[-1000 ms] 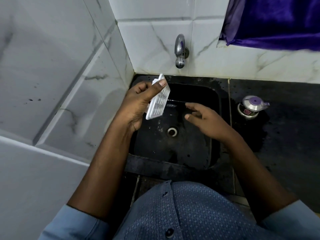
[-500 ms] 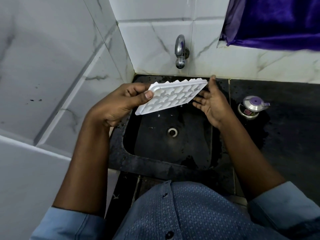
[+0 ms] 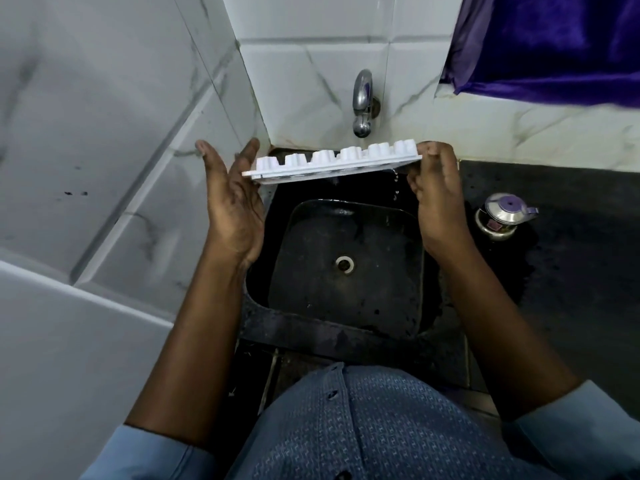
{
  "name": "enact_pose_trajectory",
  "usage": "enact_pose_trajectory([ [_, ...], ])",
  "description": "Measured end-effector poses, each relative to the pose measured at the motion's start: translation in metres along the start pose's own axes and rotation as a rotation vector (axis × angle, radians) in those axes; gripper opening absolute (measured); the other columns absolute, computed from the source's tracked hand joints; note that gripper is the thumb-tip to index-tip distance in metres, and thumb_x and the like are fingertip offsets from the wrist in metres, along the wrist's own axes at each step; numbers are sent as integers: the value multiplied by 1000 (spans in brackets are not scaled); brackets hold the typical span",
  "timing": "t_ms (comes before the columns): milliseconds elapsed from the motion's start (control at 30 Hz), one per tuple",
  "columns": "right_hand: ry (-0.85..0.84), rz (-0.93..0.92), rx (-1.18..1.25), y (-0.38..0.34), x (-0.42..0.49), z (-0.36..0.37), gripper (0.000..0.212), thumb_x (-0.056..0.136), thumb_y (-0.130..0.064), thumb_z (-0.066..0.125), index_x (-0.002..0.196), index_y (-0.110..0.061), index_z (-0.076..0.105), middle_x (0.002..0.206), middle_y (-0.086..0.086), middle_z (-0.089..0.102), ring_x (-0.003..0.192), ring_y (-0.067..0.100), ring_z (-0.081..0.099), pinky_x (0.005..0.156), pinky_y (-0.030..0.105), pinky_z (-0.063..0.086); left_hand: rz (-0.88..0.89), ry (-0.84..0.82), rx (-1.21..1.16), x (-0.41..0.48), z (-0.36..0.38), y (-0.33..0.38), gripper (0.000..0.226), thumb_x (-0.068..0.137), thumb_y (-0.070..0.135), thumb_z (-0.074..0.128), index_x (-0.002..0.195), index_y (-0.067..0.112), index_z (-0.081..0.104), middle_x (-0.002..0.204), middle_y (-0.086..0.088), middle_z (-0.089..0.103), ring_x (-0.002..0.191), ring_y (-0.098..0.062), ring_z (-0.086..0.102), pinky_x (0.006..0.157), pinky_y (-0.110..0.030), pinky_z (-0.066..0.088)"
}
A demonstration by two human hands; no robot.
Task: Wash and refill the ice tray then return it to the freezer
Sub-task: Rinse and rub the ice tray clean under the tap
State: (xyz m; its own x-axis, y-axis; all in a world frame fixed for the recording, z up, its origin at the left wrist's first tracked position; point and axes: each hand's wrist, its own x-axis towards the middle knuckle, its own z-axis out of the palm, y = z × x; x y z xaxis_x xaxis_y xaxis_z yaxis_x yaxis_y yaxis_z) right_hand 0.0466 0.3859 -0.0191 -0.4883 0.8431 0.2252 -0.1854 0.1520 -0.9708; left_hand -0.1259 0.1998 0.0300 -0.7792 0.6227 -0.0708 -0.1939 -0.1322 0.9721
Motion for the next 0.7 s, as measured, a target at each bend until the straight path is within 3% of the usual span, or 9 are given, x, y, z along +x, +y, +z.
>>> enact_pose_trajectory([
  [100, -41, -41, 11, -6, -7, -3, 53, 103, -62, 43, 114, -12, 53, 96, -13, 55, 88, -1, 50, 86, 21, 41, 8, 43, -114, -5, 0, 4, 94, 99, 79, 25, 153, 8, 54, 175, -17, 19, 161, -25, 23, 107, -20, 52],
  [167, -62, -50, 13, -9, -10, -4, 64, 96, -73, 48, 114, -11, 53, 105, -10, 59, 98, 1, 52, 94, 26, 41, 47, 76, -117, -6, 3, 7, 84, 107, 68, 22, 153, 5, 53, 173, -18, 23, 157, -24, 34, 95, -19, 57],
  [200, -64, -57, 16, -9, -11, -4, 63, 95, -73, 49, 113, -12, 53, 112, -5, 61, 107, 6, 54, 100, 33, 42, 77, 86, -110, -6, 5, 7, 82, 107, 66, 23, 152, 5, 53, 173, -16, 27, 153, -21, 41, 99, -22, 56],
  [300, -58, -104, 71, -5, -14, -6, 32, 108, -44, 47, 113, -13, 52, 137, 13, 61, 138, 27, 51, 119, 52, 35, 157, 117, -89, -5, 2, 0, 84, 105, 66, 17, 151, 8, 57, 171, -1, 30, 157, -12, 31, 127, -36, 35],
  [367, -67, -151, 123, -6, -14, -8, 22, 108, -30, 45, 115, -10, 51, 139, 17, 58, 140, 32, 49, 121, 55, 32, 164, 77, -157, -4, -2, -6, 94, 101, 72, 7, 151, 11, 58, 171, -1, 32, 159, -15, 28, 130, -41, 29],
  [433, -57, -152, 109, -5, -13, -8, 23, 108, -28, 44, 116, -8, 50, 140, 17, 58, 144, 36, 46, 121, 57, 31, 146, 29, -184, -1, -3, -11, 100, 93, 82, 13, 151, 14, 59, 173, -7, 26, 160, -25, 27, 131, -47, 26],
  [533, 6, -66, 13, -8, -13, -4, 21, 102, -39, 51, 106, -18, 52, 133, 18, 64, 131, 19, 58, 112, 40, 44, 108, 3, -184, 1, 0, -18, 97, 87, 83, 33, 149, 14, 60, 171, -23, 28, 161, -34, 24, 131, -53, 22],
  [600, 12, -77, -10, -11, -14, -4, 21, 101, -39, 53, 103, -18, 52, 126, 23, 64, 120, 10, 61, 103, 26, 45, 133, 4, -185, 0, 3, -18, 88, 91, 75, 40, 148, 11, 60, 168, -22, 36, 160, -36, 26, 131, -53, 22],
  [700, -14, -174, -53, -13, -13, -8, 16, 107, -22, 50, 110, -6, 49, 129, 25, 62, 136, 16, 56, 108, 24, 41, 185, 3, -181, 0, 5, -14, 81, 96, 69, 39, 147, 10, 62, 169, -11, 36, 162, -33, 20, 132, -51, 21],
])
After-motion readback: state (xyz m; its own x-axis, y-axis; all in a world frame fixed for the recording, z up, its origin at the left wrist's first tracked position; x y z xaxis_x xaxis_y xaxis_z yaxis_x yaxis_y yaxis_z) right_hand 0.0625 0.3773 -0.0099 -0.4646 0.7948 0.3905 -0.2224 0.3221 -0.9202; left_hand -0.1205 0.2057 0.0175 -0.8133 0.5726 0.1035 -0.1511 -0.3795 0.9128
